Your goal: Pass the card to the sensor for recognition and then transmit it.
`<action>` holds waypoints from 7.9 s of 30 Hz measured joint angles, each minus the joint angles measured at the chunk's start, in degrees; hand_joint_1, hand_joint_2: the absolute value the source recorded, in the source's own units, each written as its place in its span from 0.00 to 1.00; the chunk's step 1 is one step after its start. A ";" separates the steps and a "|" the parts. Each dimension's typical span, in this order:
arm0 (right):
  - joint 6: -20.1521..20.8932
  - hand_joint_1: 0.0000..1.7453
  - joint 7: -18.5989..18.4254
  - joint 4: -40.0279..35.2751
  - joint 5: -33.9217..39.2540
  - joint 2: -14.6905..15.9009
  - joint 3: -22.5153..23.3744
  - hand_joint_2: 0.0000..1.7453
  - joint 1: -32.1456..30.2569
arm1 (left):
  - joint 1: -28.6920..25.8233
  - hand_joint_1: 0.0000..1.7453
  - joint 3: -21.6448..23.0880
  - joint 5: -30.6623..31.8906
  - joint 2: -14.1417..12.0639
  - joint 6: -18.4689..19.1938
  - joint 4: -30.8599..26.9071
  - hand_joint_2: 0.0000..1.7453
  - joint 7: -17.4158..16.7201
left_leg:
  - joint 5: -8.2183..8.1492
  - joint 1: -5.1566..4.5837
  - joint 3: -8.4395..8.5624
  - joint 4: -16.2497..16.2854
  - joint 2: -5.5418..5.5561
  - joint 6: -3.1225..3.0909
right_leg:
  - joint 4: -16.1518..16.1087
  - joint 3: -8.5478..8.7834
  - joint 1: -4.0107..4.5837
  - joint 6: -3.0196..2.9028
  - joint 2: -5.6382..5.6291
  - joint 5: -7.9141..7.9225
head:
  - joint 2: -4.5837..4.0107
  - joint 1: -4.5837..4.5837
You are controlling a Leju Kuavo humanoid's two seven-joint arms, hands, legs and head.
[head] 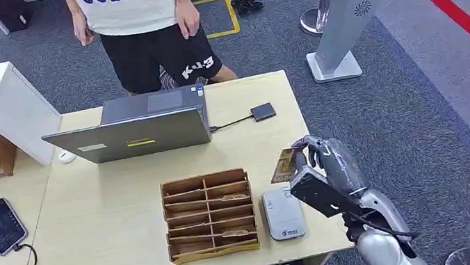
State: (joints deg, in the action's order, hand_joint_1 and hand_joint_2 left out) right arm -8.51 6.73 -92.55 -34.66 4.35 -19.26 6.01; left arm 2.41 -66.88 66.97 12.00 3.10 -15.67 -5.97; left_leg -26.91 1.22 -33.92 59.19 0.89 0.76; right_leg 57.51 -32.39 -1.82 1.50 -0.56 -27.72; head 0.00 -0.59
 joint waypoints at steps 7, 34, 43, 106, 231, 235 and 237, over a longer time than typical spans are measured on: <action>-2.11 1.00 3.01 -4.02 3.19 -2.60 0.11 1.00 1.55 | 0.12 0.00 0.02 2.30 0.09 0.22 0.00 0.00 0.85 | 0.03 0.00 -0.15 -0.04 -0.19 0.04 | 0.05 -0.15 0.00 -0.14 -0.19 0.14 | 0.00 0.02; 2.08 1.00 -4.18 15.55 5.66 -14.16 -6.73 1.00 29.17 | 2.10 0.00 2.91 6.08 -0.87 1.38 0.94 0.00 0.87 | 0.27 0.03 -0.21 -0.02 -0.06 0.13 | 0.09 -0.23 0.02 -0.13 -0.09 0.25 | 0.00 0.00; 2.08 1.00 -4.18 16.79 5.66 -14.40 -6.84 1.00 29.57 | 2.11 0.00 2.91 6.08 -0.98 1.38 0.96 0.00 0.87 | 0.27 0.03 -0.22 -0.02 -0.06 0.13 | 0.08 -0.23 0.01 -0.13 -0.09 0.25 | 0.00 0.02; 1.99 1.00 3.54 0.90 4.76 -6.60 -16.17 1.00 2.33 | 0.76 0.00 0.96 1.68 0.98 0.00 1.31 0.00 0.74 | 0.18 0.03 -0.23 -0.02 -0.07 0.12 | 0.04 -0.28 0.02 -0.15 -0.10 0.17 | 0.00 0.02; -9.02 0.58 -9.68 23.96 -25.97 -9.97 -14.67 1.00 5.98 | 1.69 0.00 0.85 3.93 -0.42 -0.48 1.31 0.00 -0.70 | 0.18 0.03 -0.24 -0.02 -0.07 0.12 | 0.04 -0.28 0.01 -0.15 -0.10 0.17 | 0.00 0.02; -8.96 0.72 -9.64 24.33 -25.94 -9.97 -14.64 1.00 5.81 | 1.69 0.00 0.85 3.82 -0.44 -0.42 1.31 0.00 -0.61 | 0.18 0.03 -0.24 -0.02 -0.07 0.12 | 0.04 -0.28 0.01 -0.15 -0.10 0.17 | 0.00 0.02; -8.94 0.80 -9.62 24.55 -25.94 -9.97 -14.62 1.00 5.80 | 1.69 0.00 0.85 3.69 -0.44 -0.42 1.31 0.00 -0.57 | 0.18 0.03 -0.24 -0.02 -0.07 0.12 | 0.04 -0.28 0.01 -0.15 -0.10 0.17 | 0.00 0.02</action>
State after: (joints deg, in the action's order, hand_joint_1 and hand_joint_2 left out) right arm -17.44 -2.89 -68.00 -60.61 -5.62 -33.88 11.82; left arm 4.10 -66.03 70.66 11.56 2.69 -14.36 -6.54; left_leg -26.73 1.25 -34.16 59.17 0.82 0.88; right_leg 57.55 -32.67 -1.80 1.35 -0.66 -27.55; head 0.00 -0.57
